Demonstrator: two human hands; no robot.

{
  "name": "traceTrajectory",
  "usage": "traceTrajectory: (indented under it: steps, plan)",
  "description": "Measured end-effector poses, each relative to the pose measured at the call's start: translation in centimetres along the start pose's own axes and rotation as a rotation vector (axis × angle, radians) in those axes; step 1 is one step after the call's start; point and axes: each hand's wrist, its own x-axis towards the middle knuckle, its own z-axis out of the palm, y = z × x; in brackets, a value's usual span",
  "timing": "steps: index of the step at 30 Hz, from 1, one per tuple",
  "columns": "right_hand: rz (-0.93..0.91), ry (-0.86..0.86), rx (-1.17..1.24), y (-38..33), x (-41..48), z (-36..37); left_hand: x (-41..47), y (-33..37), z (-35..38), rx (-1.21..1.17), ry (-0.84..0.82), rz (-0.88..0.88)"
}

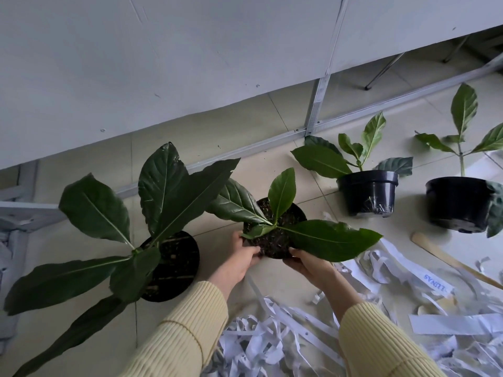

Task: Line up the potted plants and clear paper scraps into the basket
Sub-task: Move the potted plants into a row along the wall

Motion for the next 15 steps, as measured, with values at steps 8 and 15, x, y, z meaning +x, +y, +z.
traceTrajectory:
  steps: [8,15]
  plan:
    - [-0.084,0.004,-0.127,0.7,-0.2,-0.7,0.6,-1.1,0.2,0.225,0.142,0.061]
    - [-0.197,0.203,-0.545,0.7,-3.4,-1.3,-4.6,-1.3,1.4,0.637,0.222,0.309]
